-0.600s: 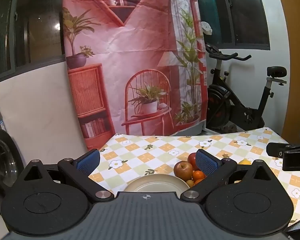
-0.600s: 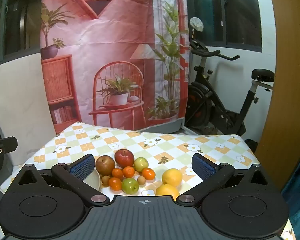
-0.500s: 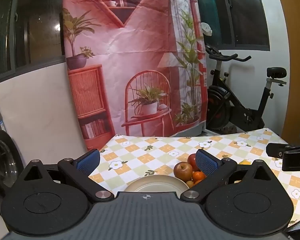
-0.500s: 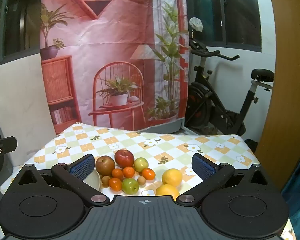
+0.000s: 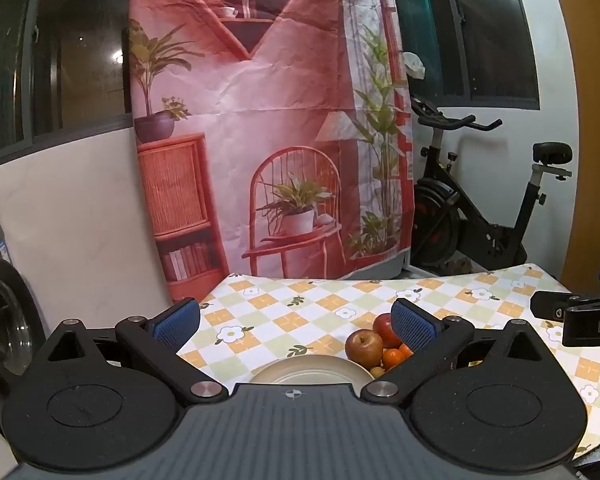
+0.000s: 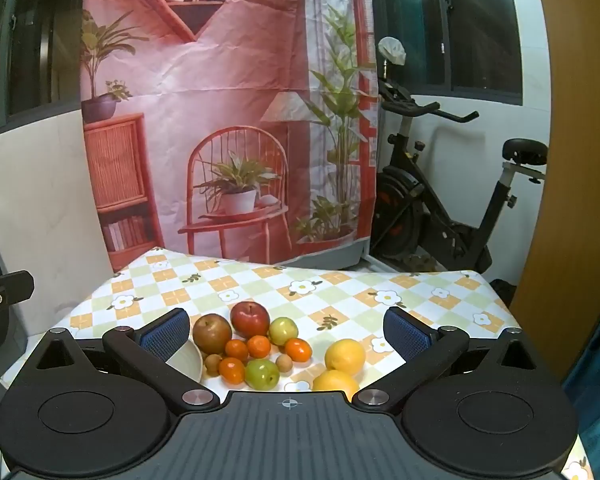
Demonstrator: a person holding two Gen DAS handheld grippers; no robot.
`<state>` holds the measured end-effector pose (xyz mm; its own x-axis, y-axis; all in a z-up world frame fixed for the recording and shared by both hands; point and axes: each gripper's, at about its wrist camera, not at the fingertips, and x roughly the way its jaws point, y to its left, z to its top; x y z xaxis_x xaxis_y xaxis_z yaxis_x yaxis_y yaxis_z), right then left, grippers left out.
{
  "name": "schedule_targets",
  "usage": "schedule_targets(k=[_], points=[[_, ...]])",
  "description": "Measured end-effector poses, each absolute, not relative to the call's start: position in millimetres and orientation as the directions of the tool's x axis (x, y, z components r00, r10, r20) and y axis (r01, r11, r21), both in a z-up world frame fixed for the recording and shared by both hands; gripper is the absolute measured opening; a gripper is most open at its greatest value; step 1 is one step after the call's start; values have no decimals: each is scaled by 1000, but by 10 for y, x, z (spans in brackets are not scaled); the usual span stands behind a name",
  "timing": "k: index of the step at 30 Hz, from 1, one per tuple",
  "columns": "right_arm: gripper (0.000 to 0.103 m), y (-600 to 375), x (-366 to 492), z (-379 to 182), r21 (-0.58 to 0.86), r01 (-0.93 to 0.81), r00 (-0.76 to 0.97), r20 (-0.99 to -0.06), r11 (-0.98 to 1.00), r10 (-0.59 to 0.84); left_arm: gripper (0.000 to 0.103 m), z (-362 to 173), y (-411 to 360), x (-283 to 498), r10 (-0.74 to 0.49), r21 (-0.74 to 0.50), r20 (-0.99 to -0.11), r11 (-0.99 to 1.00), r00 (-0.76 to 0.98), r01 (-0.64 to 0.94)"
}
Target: Organize fruits
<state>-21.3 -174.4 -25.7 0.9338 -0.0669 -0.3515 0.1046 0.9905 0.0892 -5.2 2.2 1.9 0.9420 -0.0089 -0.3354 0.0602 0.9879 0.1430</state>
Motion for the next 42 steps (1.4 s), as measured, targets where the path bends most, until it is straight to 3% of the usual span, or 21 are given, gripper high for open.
schedule_targets(k=[42], points=[[103,-1761,-255,-230,93,104,938,-340,990,-67,103,18,12,-94,-13,145,-318,987,948,62]])
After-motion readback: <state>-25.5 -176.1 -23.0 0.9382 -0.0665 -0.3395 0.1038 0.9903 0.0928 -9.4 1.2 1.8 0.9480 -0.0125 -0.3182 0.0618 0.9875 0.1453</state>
